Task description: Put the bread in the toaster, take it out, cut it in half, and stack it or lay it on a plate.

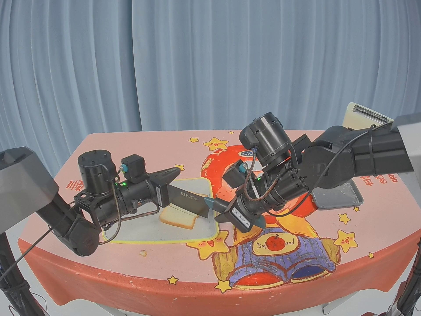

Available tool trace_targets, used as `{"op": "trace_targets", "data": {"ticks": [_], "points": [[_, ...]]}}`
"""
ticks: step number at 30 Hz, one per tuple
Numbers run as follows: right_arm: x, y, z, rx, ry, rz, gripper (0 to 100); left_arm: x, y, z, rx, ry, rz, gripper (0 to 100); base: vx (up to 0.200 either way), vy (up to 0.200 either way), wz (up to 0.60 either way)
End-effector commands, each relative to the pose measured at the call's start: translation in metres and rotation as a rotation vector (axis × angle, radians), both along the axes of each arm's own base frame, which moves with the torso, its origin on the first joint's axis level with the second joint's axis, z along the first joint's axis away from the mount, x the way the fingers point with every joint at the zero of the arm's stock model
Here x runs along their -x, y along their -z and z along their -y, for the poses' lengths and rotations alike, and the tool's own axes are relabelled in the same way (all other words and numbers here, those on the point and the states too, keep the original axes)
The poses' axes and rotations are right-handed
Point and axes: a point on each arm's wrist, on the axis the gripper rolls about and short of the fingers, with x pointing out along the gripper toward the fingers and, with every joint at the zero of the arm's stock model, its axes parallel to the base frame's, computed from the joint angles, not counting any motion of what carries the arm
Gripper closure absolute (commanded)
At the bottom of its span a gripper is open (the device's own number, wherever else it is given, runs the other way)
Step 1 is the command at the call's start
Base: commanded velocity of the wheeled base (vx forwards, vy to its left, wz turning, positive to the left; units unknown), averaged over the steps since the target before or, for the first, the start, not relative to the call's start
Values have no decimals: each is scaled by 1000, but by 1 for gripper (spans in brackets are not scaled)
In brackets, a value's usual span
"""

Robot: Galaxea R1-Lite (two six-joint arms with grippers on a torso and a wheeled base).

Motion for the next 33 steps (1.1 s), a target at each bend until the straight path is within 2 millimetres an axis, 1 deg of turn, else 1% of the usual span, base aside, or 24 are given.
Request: {"op": "trace_targets", "data": {"ticks": [1, 3, 6, 8, 12, 16, 17, 18, 19, 20, 21, 25, 29, 30, 32, 33], "points": [[3, 0, 2, 9, 2, 3, 100, 19, -34, -20, 29, -36, 90, 100, 0, 0, 0], [4, -2, 3, -7, 8, 34, 100, 35, -45, -40, 43, -75, 135, 100, 0, 0, 0], [3, -7, 1, -44, 7, 74, 100, 55, -55, -57, 52, -111, 172, 100, 0, 0, 0], [4, -11, 1, -59, 6, 90, 100, 76, -58, -66, 49, -125, 173, 100, 0, 0, 0], [5, -14, 2, -65, 5, 95, 100, 112, -63, -76, 58, -134, 199, 100, 0, 0, 0], [11, -25, 8, -85, 7, 113, 100, 148, -72, -84, 75, -135, 256, 100, 0, 0, 0], [11, -27, 10, -92, 10, 123, 100, 154, -72, -86, 76, -135, 264, 100, 0, 0, 0], [11, -27, 10, -94, 10, 126, 100, 155, -72, -86, 76, -137, 266, 100, 0, 0, 0], [13, -30, 12, -109, 13, 143, 100, 166, -70, -89, 75, -139, 270, 100, 0, 0, 0], [13, -30, 12, -109, 13, 143, 100, 166, -70, -89, 75, -139, 270, 100, 0, 0, 0], [14, -32, 14, -123, 17, 155, 100, 177, -65, -91, 71, -139, 269, 100, 0, 0, 0], [20, -30, 16, -136, 28, 152, 100, 203, -56, -96, 70, -137, 274, 100, 0, 0, 0], [23, -31, 17, -143, 45, 182, 100, 218, -57, -100, 67, -148, 281, 100, 0, 0, 0], [26, -32, 18, -152, 48, 192, 100, 231, -59, -103, 75, -149, 304, 100, 0, 0, 0], [30, -35, 20, -166, 56, 192, 100, 249, -57, -107, 75, -148, 308, 100, 0, 0, 0], [31, -36, 21, -168, 60, 191, 100, 253, -56, -108, 73, -150, 303, 100, 0, 0, 0]]}}
